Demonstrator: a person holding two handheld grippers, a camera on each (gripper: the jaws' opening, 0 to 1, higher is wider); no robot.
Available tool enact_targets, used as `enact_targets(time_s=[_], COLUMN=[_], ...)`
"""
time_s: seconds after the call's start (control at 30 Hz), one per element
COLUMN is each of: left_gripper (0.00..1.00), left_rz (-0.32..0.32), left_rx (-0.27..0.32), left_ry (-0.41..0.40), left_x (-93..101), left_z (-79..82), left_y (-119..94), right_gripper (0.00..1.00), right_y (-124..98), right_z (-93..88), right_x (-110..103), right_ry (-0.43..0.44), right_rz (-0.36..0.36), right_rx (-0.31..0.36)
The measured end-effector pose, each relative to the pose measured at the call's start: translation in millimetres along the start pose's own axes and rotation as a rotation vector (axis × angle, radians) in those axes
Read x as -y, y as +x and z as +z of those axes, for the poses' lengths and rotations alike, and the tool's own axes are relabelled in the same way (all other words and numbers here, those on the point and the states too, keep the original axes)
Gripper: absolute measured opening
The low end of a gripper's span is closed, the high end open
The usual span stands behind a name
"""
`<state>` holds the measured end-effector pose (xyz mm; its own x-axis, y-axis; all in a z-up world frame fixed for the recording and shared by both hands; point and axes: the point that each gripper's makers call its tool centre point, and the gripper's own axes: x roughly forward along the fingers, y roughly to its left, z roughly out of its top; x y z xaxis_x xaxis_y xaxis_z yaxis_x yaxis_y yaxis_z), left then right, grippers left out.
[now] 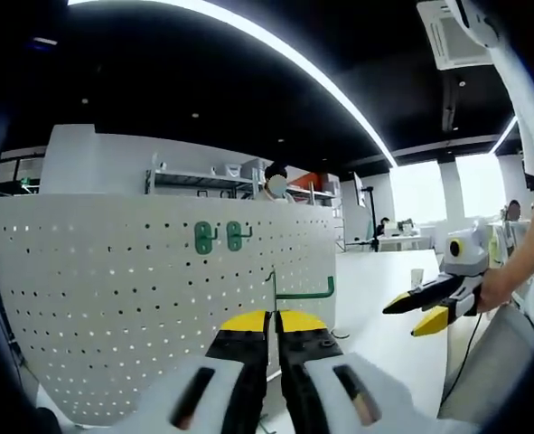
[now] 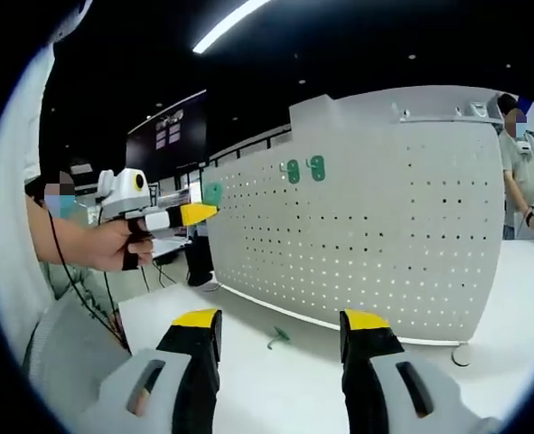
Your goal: Insert the hook assembly into the mounting plate slot until the hook locks in place.
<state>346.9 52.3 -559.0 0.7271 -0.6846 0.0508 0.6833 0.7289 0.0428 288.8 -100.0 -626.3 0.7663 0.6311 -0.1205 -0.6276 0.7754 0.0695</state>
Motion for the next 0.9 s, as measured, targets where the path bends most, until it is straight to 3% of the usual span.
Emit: enact_targets(time_s=[0.9], left_gripper=[0.02], left_rz=[0.003], left_rx=[0.011], left_ry=[0.009], left_x=[1.6], left_z=[5.9], left_y=[0], right_gripper=[0.50], right_y=[2], right_z=[59.5], right_x=[-12], right_ry=[-0.045], right_rz=[0.043], right_rx=[0.096])
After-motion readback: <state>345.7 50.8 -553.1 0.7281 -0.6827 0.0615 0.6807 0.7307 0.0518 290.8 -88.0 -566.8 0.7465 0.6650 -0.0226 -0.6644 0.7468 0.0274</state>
